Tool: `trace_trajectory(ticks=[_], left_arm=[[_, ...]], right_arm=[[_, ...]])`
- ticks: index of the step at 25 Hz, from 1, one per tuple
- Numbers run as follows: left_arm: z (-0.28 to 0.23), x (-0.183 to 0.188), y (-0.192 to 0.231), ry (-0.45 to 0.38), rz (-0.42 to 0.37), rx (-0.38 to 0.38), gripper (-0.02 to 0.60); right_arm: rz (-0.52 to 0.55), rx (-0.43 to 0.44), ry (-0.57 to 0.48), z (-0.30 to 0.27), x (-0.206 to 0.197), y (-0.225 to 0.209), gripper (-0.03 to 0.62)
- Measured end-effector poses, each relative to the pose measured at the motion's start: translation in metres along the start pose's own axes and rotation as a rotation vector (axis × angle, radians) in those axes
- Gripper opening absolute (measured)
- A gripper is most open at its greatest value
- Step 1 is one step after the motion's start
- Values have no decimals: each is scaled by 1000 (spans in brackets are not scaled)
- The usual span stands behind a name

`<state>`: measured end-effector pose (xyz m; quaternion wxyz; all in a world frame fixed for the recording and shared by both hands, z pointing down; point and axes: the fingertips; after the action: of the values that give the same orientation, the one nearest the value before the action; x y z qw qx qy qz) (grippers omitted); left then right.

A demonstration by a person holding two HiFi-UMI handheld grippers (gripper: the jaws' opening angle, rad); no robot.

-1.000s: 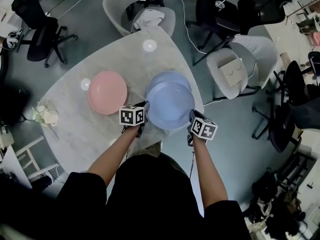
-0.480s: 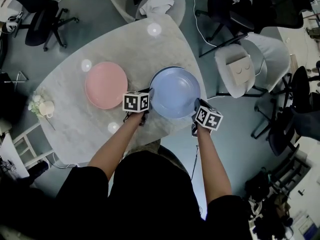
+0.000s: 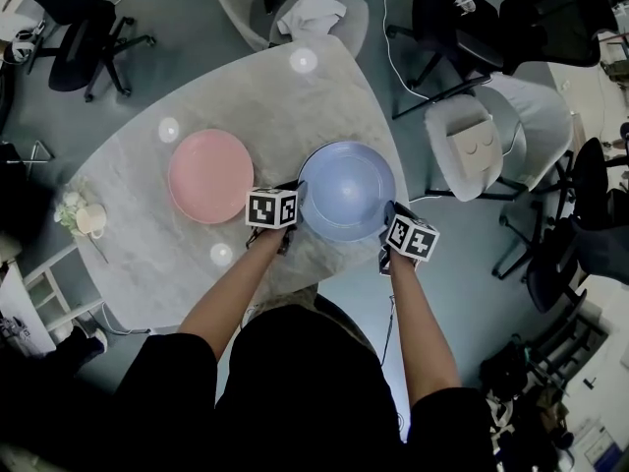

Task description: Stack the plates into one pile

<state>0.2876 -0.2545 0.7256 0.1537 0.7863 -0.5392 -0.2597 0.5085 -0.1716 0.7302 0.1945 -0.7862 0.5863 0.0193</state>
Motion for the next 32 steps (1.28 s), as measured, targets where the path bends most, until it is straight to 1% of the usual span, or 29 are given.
trace_trajectory(ticks=[2, 4, 6, 7, 8, 10, 13, 15, 17, 18, 20, 23, 26, 29, 32], left_arm=[[0, 2, -2, 11, -42, 11, 37], [0, 4, -3, 12, -92, 56, 46], [4, 8, -1, -18, -135, 114, 79], [6, 11, -1, -34, -158, 139, 84], [6, 12, -1, -44, -175, 152, 84], [3, 11, -3, -50, -183, 152, 90], [1, 11, -2, -67, -173, 141, 89], [0, 11, 0, -75, -162, 129, 89], [0, 8, 1, -82, -155, 122, 89], [0, 7, 1, -84, -155, 122, 89], [1, 4, 2, -82, -153, 128, 89], [2, -3, 3, -75, -127, 123, 91], [0, -6, 5, -80, -102, 118, 91], [4, -3, 8, -127, -51, 106, 89], [11, -2, 9, -168, 14, 82, 89]], right_arm=[[13, -7, -3, 1, 0, -1, 28], [28, -14, -4, 2, 1, -1, 28], [25, -10, -6, 3, 2, 1, 28], [18, -7, -7, 3, 3, 1, 28], [13, -4, -6, 2, 3, 1, 28], [15, -5, 3, 2, 3, 1, 28], [73, -18, 22, 1, 3, 2, 28], [157, -45, 44, -2, 2, 4, 28], [255, -93, 78, -4, 1, 6, 34], [285, -111, 90, -5, 1, 6, 38], [282, -118, 95, -6, 1, 5, 40], [260, -106, 88, -6, 0, 4, 40], [227, -71, 78, -6, 1, 4, 40], [185, -14, 68, -7, 0, 3, 43], [189, 15, 54, -5, 1, 3, 54]])
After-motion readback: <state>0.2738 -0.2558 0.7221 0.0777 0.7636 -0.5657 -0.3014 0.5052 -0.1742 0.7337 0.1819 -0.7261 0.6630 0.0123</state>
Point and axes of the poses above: the fingertips, and each gripper's own axes: z backward along the fingers, y to its left, x out of its top, and after that the axes turned 12 degrees about y, right-handed
